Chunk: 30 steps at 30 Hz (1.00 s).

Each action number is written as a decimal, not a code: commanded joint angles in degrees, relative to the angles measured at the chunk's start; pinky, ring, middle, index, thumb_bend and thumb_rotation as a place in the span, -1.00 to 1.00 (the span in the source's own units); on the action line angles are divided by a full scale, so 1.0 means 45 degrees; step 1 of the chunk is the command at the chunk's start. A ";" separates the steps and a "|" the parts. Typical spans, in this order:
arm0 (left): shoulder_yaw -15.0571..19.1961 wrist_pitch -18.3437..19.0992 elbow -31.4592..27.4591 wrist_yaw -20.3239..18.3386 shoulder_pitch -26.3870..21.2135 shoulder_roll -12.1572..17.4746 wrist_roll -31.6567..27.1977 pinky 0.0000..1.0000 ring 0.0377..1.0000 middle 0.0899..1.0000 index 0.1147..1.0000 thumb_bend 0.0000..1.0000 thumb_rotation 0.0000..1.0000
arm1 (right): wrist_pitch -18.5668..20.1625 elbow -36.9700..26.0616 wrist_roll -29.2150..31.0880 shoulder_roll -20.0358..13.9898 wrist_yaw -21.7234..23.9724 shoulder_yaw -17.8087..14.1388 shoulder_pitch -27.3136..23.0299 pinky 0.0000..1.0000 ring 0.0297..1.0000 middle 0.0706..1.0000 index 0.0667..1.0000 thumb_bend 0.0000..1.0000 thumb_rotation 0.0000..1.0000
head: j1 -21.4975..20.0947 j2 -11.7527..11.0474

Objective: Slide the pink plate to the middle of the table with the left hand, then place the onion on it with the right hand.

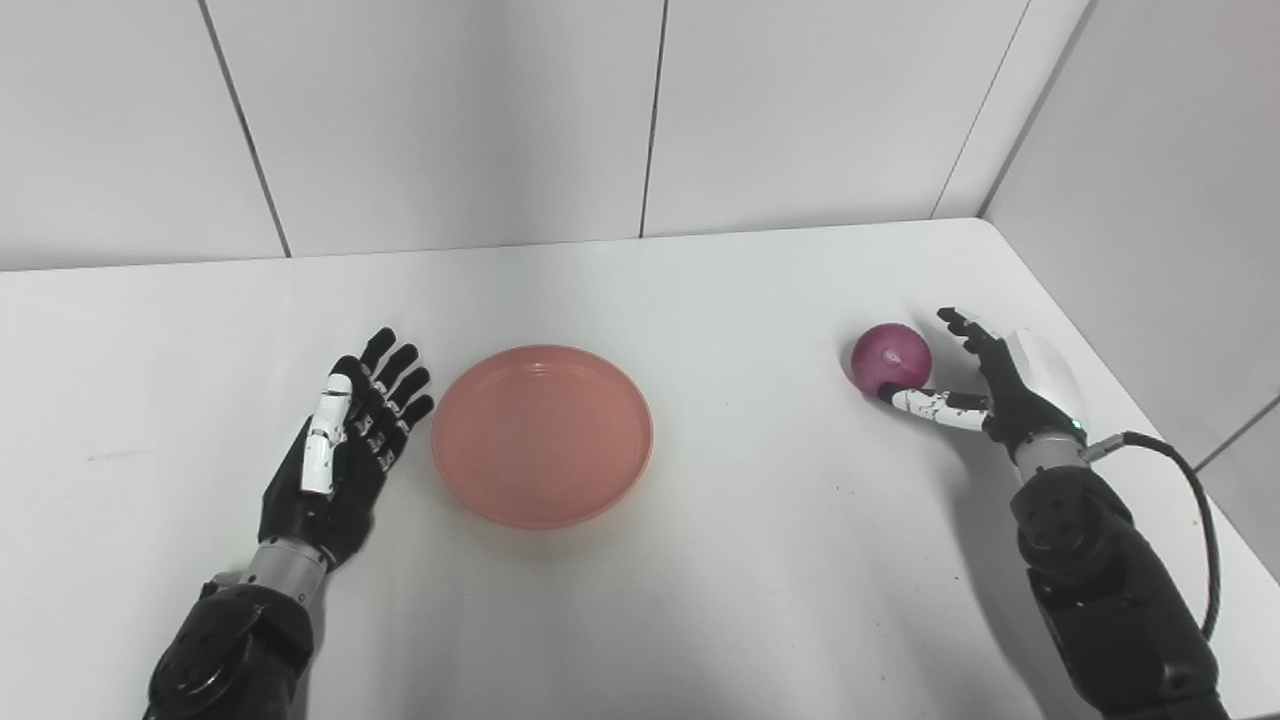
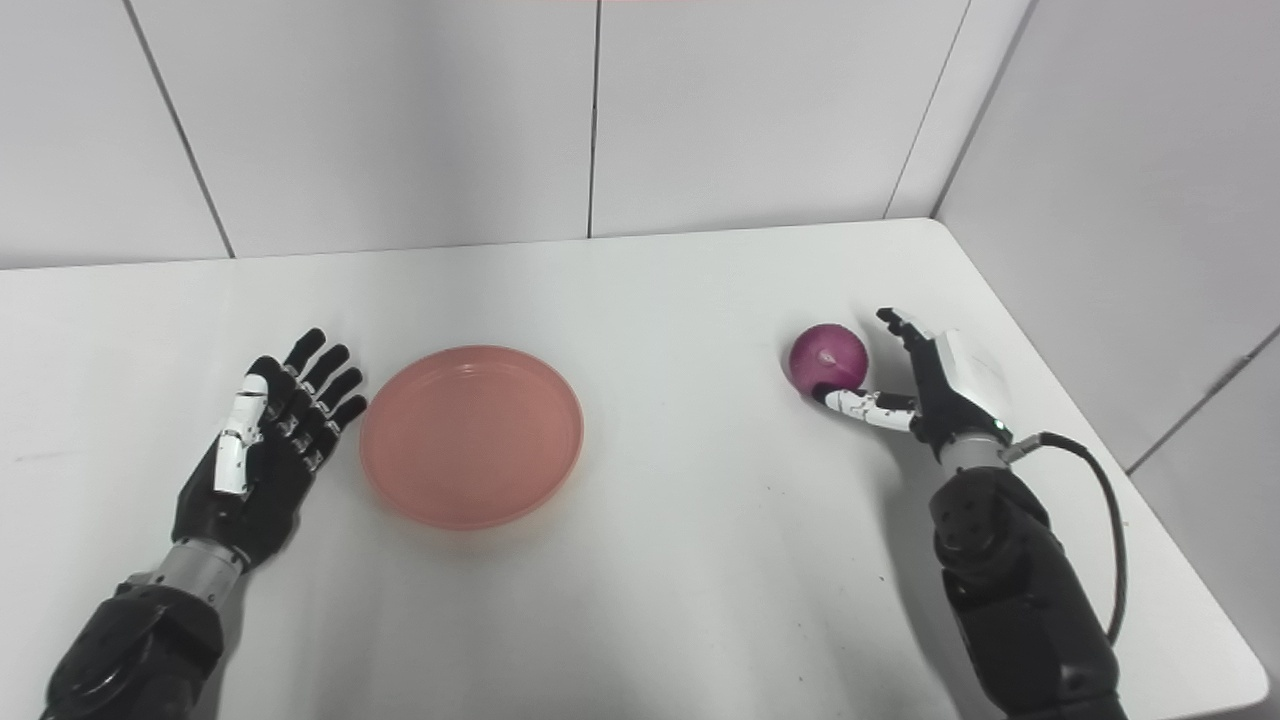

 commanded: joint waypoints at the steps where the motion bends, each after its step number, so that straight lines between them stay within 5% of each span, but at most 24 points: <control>1: 0.0008 0.0076 0.0068 -0.0066 0.0142 0.0129 -0.0052 0.93 0.94 0.96 0.93 0.02 1.00 | -0.0333 -0.0475 0.0193 -0.0236 0.0298 0.0186 -0.0464 0.55 0.70 0.74 0.77 1.00 -0.03 | 0.0002 -0.0011; 30: -0.0077 0.0271 -0.0277 0.0038 0.0287 0.0052 -0.0051 0.94 0.94 0.95 0.93 0.02 1.00 | -0.0071 0.0001 0.0008 -0.0670 0.1391 0.1056 -0.1471 0.58 0.72 0.76 0.77 1.00 -0.06 | 0.0104 0.0129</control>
